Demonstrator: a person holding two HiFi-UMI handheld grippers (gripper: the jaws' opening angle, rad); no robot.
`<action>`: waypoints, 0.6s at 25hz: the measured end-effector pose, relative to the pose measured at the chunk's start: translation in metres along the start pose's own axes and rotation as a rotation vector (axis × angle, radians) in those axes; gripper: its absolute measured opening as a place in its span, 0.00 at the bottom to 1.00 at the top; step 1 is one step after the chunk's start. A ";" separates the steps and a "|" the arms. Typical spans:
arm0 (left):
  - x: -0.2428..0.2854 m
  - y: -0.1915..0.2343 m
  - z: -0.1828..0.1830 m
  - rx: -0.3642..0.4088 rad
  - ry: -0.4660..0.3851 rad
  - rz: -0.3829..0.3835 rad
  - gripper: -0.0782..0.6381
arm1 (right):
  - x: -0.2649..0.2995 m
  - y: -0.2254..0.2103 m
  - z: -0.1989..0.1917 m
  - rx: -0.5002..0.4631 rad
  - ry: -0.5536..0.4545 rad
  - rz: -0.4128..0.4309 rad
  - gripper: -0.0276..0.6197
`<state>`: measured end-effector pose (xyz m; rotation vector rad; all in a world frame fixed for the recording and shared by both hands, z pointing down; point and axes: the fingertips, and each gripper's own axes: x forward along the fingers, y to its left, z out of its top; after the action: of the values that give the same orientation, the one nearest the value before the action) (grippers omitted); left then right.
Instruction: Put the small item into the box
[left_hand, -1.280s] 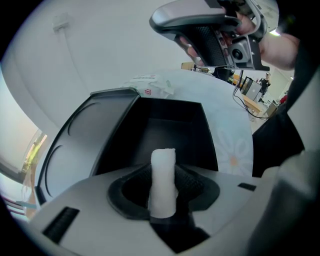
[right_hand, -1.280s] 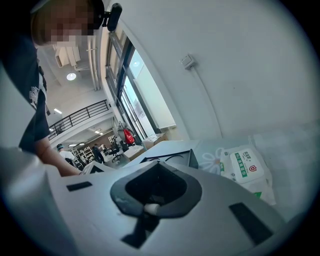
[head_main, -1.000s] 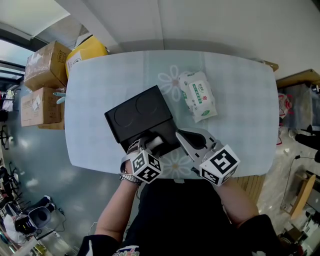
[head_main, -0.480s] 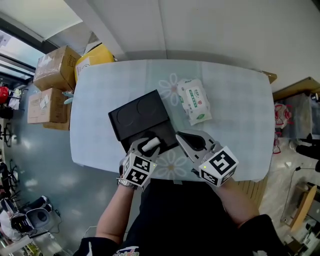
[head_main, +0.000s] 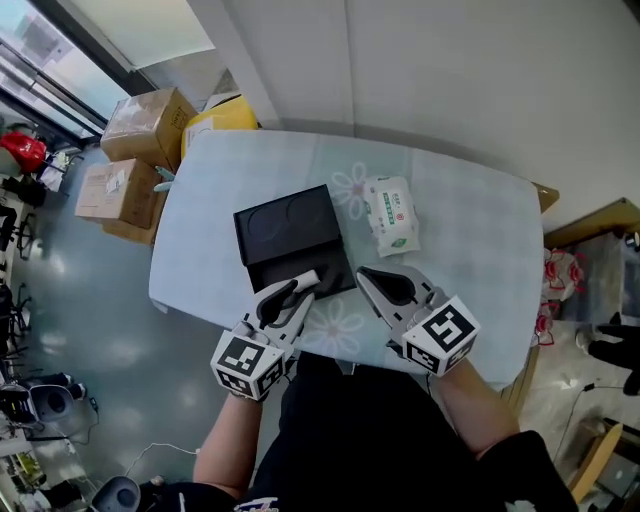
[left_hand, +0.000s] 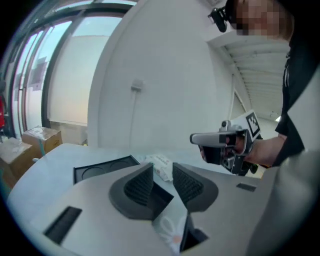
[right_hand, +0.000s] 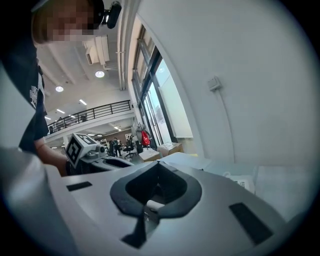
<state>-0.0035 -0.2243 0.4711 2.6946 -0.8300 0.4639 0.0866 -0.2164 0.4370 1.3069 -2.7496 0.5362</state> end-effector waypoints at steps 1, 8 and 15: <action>-0.010 -0.003 0.007 -0.005 -0.035 0.025 0.25 | -0.002 0.003 0.001 -0.004 0.002 0.015 0.06; -0.069 -0.015 0.033 -0.018 -0.116 0.135 0.12 | 0.003 0.026 0.010 -0.008 -0.008 0.095 0.06; -0.112 -0.005 0.048 -0.006 -0.202 0.185 0.12 | 0.024 0.060 0.023 -0.037 -0.017 0.157 0.06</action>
<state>-0.0781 -0.1826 0.3842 2.7034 -1.1400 0.2283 0.0280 -0.2074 0.4029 1.0994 -2.8772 0.4832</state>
